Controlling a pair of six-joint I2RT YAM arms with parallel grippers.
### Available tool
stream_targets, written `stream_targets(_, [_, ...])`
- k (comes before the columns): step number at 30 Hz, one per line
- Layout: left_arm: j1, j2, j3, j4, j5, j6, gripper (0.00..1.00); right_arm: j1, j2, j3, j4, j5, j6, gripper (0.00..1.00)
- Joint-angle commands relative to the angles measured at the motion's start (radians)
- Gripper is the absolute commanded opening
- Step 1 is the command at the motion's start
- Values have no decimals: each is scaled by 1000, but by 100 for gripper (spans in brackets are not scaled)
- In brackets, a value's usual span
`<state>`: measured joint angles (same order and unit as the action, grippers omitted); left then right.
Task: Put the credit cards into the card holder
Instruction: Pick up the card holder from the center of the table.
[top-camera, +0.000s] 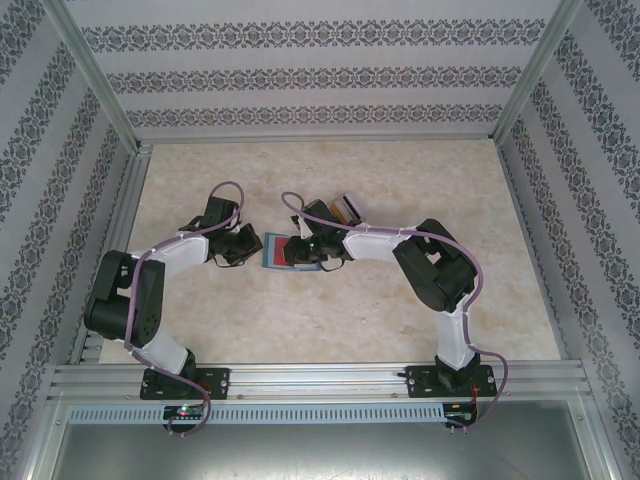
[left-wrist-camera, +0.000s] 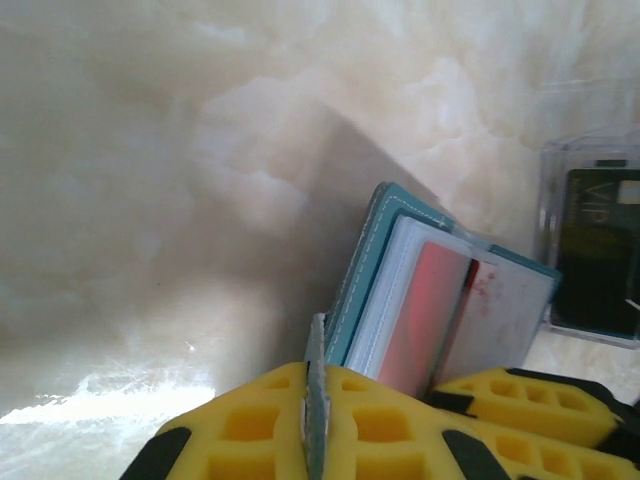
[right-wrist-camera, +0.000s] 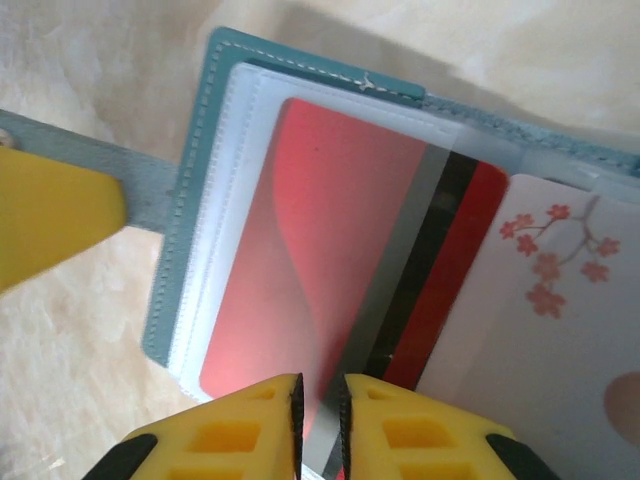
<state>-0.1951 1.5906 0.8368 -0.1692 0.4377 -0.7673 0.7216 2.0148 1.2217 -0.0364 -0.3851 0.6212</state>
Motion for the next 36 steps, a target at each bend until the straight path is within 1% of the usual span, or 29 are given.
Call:
stream_targets(1, [8, -45, 28, -32, 2, 7, 0, -14, -26, -25, 16, -11, -11, 23])
stream_targets(7, [8, -58, 31, -34, 7, 2, 0, -16, -18, -35, 53, -41, 8, 30])
stream_targets(11, [8, -63, 19, -22, 17, -11, 0, -16, -4, -36, 101, -78, 25, 42])
stream_targets(14, [8, -65, 15, -18, 26, -19, 0, -16, 16, -30, 114, -89, 35, 48])
stream_targets(28, [4, -61, -29, 48, 73, -66, 0, -6, 65, 33, 197, -171, 99, 49])
stream_targets(34, [4, -83, -21, 21, 64, -59, 0, -11, 43, 33, 204, -200, 99, 49])
stream_targets(36, [3, -92, -5, -5, 51, -45, 0, -14, 23, 25, 185, -189, 90, 49])
